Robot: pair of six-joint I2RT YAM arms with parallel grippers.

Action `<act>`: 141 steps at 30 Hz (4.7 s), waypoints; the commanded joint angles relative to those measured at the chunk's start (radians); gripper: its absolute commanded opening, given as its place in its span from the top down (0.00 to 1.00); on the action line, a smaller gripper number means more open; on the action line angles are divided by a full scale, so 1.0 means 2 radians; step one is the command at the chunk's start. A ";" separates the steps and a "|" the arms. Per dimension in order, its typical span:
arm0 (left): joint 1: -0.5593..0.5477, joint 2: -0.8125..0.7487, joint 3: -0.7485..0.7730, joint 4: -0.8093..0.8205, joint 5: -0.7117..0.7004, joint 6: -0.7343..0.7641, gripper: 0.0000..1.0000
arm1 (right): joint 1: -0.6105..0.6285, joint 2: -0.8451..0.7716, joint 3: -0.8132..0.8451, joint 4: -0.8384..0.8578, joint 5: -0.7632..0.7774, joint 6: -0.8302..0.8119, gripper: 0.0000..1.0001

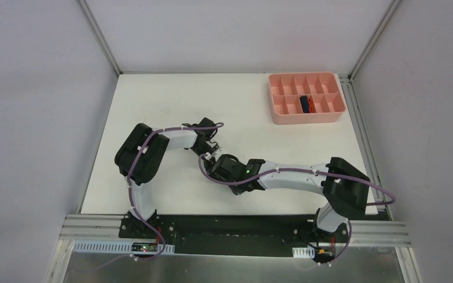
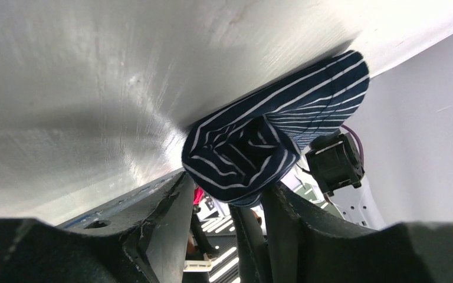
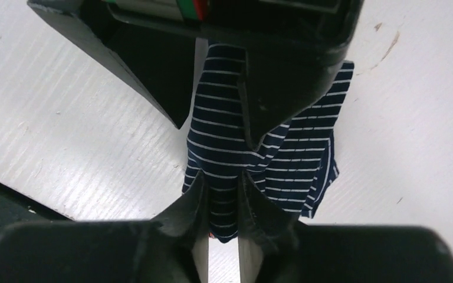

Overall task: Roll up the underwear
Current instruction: Roll the underwear to the center of the board.

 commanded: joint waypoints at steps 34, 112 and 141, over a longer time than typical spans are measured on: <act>-0.005 -0.050 -0.035 0.011 0.034 -0.013 0.30 | -0.294 -0.094 -0.274 0.400 -0.547 0.195 1.00; -0.022 -0.059 -0.062 0.066 0.033 -0.063 0.35 | -0.158 -0.185 -0.237 0.221 -0.266 0.187 0.79; -0.047 0.000 -0.030 0.084 0.041 -0.042 0.66 | -0.175 -0.113 -0.244 0.307 -0.275 0.271 0.52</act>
